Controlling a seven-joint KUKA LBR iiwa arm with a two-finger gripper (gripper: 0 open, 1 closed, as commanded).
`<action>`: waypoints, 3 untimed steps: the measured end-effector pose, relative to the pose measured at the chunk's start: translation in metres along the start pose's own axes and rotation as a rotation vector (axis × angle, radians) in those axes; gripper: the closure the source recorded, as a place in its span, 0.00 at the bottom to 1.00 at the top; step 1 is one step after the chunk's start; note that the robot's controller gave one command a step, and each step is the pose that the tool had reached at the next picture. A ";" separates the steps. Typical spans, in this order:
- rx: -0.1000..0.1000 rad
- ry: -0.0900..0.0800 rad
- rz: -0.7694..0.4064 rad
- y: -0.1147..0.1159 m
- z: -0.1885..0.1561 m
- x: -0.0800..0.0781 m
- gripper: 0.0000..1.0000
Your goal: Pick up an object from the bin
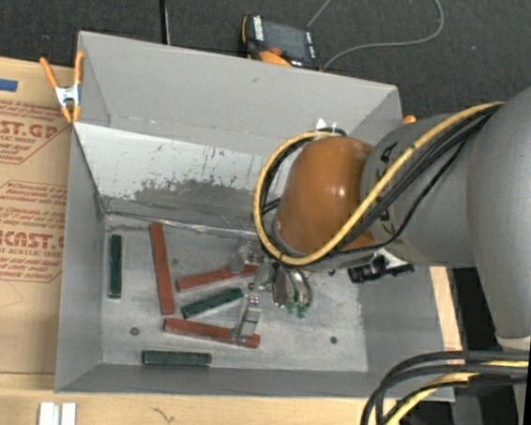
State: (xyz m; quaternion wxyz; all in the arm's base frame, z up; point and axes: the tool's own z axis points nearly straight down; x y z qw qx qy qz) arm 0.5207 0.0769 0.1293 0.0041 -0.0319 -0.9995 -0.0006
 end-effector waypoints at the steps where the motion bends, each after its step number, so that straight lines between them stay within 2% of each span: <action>1: 0.001 -0.007 -0.008 -0.005 0.062 -0.067 0.00; 2: 0.001 -0.007 -0.086 -0.027 0.060 -0.043 0.00; 3: 0.001 -0.009 -0.086 -0.027 0.059 -0.044 1.00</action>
Offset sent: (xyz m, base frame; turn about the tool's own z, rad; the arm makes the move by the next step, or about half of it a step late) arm 0.0656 -0.0093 -0.0593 -0.0071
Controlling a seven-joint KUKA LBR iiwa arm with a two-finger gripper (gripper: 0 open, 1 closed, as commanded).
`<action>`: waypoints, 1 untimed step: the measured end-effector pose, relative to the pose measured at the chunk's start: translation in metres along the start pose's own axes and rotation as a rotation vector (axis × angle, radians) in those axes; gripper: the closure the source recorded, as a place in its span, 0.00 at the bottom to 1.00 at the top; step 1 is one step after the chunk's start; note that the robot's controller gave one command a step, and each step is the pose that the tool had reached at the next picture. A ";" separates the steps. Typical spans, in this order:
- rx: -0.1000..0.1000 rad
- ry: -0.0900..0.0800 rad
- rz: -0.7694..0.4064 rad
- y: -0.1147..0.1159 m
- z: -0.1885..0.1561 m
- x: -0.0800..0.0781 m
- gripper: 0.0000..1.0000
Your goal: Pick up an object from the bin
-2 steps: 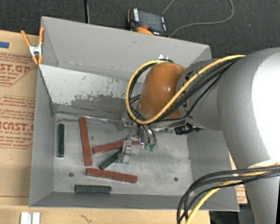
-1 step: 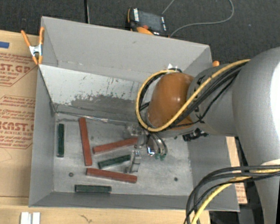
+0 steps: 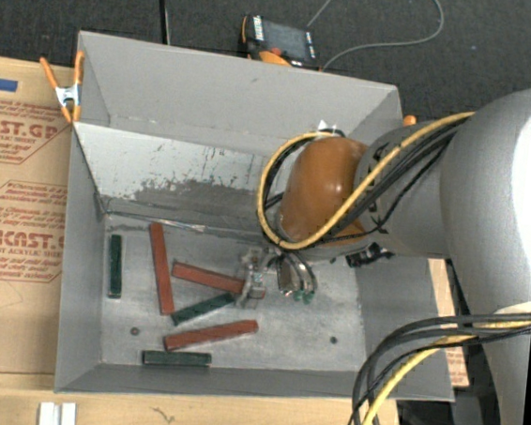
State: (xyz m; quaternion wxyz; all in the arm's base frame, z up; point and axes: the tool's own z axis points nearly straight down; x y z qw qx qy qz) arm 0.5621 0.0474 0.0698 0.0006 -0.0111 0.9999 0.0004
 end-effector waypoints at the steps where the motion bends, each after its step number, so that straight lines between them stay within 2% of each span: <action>1: -0.001 -0.006 -0.311 0.049 -0.091 -0.003 1.00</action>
Offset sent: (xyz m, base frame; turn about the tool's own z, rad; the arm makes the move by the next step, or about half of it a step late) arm 0.0009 0.0479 0.0894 -0.3098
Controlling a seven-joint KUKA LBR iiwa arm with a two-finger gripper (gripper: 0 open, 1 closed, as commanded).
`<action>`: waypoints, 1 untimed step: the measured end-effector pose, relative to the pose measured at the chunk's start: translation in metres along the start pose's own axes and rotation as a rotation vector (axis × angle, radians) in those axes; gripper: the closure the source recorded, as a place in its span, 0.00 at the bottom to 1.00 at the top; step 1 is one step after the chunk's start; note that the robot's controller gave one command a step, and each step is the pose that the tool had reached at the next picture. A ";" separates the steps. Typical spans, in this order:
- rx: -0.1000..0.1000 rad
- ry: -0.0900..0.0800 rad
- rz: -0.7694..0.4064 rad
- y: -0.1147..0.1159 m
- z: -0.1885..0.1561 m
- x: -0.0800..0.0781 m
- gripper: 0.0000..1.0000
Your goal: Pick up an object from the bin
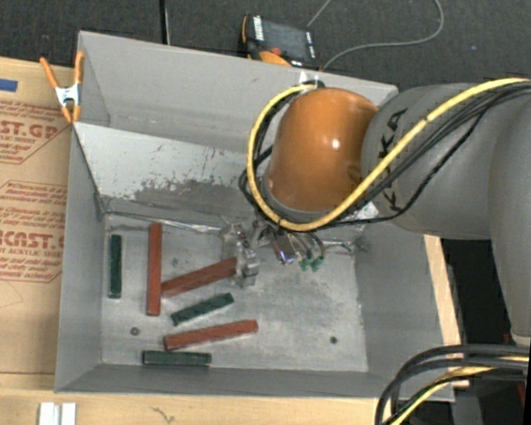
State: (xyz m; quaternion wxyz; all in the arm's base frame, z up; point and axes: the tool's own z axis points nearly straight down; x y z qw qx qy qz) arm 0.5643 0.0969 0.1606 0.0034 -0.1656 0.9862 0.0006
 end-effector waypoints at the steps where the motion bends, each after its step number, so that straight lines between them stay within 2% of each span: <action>1: -0.004 0.006 -0.423 0.059 0.007 0.014 1.00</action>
Offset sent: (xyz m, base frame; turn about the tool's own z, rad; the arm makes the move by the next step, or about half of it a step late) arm -0.0319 0.0489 -0.0064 -0.4198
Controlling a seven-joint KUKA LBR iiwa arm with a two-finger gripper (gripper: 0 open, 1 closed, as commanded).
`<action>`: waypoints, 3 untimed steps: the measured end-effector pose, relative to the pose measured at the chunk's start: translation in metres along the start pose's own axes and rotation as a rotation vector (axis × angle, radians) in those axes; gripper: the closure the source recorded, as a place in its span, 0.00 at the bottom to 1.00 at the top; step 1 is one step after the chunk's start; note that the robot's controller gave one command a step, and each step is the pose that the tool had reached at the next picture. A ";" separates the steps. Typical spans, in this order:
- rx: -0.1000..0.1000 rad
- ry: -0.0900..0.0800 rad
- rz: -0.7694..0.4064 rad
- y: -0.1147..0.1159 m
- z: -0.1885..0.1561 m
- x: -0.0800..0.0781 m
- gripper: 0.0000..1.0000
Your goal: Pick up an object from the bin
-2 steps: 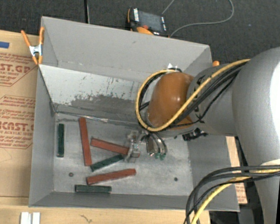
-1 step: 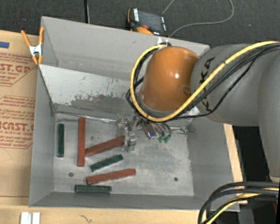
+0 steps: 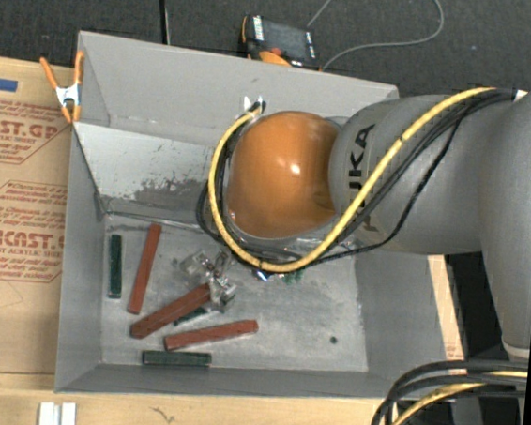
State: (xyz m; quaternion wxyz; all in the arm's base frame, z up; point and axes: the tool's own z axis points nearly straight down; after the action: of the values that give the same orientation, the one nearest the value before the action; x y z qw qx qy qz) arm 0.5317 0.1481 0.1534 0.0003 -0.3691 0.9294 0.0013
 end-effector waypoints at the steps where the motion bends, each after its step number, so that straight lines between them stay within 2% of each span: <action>1: 0.005 -0.005 -0.320 -0.034 -0.101 -0.043 1.00; 2: 0.002 -0.003 -0.320 -0.033 -0.100 -0.042 0.00; 3: -0.005 0.004 -0.533 0.004 0.075 -0.017 0.00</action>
Offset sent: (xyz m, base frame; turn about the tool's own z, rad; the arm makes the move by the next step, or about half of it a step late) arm 0.0530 0.0033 0.0996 -0.3214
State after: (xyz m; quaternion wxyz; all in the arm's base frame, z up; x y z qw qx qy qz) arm 0.5416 0.1628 0.0789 -0.0020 -0.6009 0.7993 0.0029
